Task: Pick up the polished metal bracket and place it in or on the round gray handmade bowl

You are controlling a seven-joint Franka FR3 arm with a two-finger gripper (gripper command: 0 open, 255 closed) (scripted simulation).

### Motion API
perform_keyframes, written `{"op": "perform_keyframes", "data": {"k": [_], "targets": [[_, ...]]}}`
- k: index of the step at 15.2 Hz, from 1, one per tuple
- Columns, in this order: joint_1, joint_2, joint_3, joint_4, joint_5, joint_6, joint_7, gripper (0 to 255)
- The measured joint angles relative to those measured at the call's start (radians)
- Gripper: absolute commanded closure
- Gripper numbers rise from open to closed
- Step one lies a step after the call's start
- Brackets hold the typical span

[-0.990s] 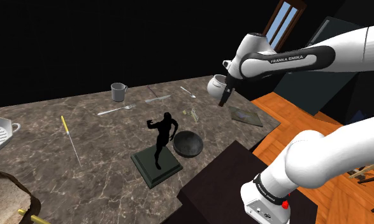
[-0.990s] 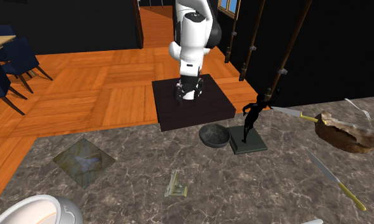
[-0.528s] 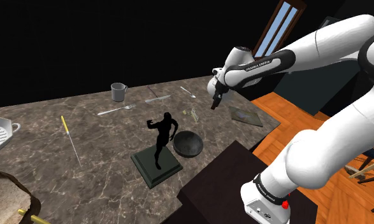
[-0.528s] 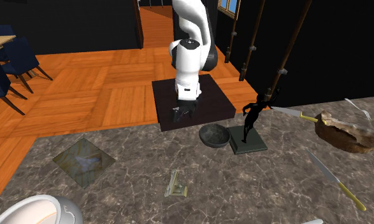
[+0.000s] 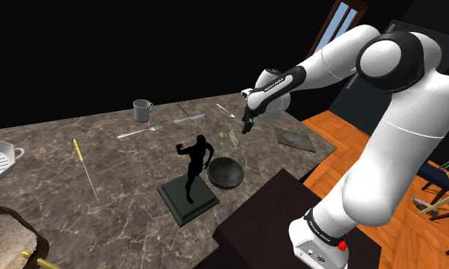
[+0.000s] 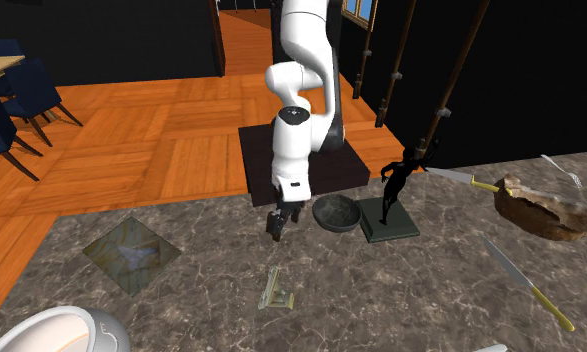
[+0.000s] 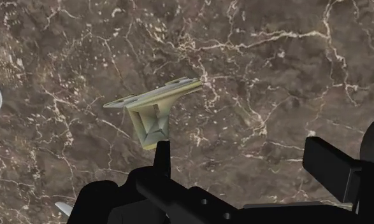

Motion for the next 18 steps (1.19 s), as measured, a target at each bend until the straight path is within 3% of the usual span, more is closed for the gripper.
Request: {"op": "perform_keyframes", "data": {"k": [4,9,18], "targets": [[-0.075,0.161,0.079,0.117,0.092,0.067,-0.158,0],[-0.165,0.347,0.173,0.279,0.131,0.123,-0.293,0],[-0.199,0.485,0.213,0.376,0.145,0.171,-0.32,0]]}}
